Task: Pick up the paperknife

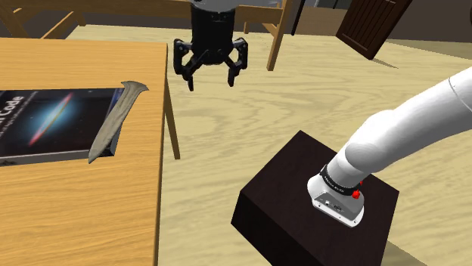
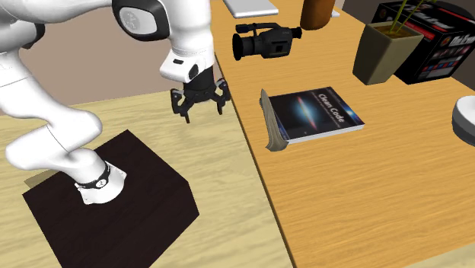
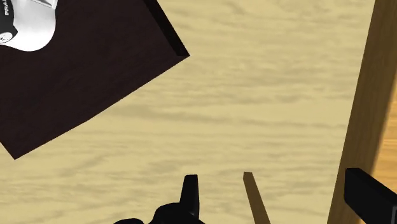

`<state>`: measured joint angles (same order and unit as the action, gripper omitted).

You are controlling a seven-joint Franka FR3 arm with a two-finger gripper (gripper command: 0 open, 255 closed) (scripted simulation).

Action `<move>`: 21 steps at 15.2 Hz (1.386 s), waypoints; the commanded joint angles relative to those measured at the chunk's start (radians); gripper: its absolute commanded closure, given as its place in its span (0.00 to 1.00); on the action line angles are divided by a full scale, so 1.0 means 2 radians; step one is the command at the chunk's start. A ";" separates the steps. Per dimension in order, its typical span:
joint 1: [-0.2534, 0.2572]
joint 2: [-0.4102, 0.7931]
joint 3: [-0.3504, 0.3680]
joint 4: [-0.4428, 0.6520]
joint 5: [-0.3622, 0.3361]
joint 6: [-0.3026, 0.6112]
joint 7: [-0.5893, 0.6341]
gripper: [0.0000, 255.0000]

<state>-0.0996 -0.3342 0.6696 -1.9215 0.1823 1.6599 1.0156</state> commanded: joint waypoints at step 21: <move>0.162 0.436 0.075 0.373 -0.271 -0.044 0.366 0.00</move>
<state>0.2297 0.5401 0.8189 -1.1562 -0.3603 1.5563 1.7450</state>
